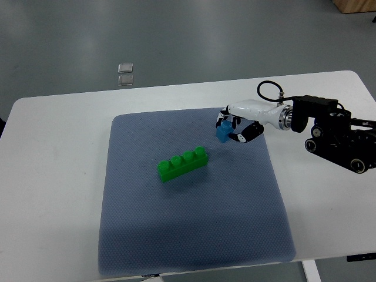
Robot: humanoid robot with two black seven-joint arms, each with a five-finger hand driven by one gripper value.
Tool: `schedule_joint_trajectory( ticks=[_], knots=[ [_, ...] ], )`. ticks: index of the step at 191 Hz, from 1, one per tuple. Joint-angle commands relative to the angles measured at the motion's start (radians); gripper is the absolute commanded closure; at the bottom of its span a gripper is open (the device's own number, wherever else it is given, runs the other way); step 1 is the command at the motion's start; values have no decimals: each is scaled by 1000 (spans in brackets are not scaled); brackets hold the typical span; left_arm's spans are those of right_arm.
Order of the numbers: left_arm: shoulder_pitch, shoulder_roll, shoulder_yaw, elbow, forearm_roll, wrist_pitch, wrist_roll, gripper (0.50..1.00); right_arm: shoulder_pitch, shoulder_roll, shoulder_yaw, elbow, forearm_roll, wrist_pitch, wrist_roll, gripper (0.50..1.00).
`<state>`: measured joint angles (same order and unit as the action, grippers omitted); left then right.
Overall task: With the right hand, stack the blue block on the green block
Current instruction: 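Lift the blue block and carry it over the green block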
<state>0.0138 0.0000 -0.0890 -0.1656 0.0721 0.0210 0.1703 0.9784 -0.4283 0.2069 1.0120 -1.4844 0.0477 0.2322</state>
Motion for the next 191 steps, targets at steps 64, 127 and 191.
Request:
schedule_joint_trajectory(
  ticks=[64, 127, 191],
  knots=[
    [0, 0, 0, 0, 0, 0, 0, 500, 80, -10, 0, 163, 15, 38, 9, 991],
    [0, 0, 0, 0, 0, 0, 0, 500, 82, 36, -52, 194, -7, 31, 12, 991],
    [0, 0, 0, 0, 0, 0, 0, 500, 83, 54, -95, 157, -40, 11, 12, 991]
  ],
)
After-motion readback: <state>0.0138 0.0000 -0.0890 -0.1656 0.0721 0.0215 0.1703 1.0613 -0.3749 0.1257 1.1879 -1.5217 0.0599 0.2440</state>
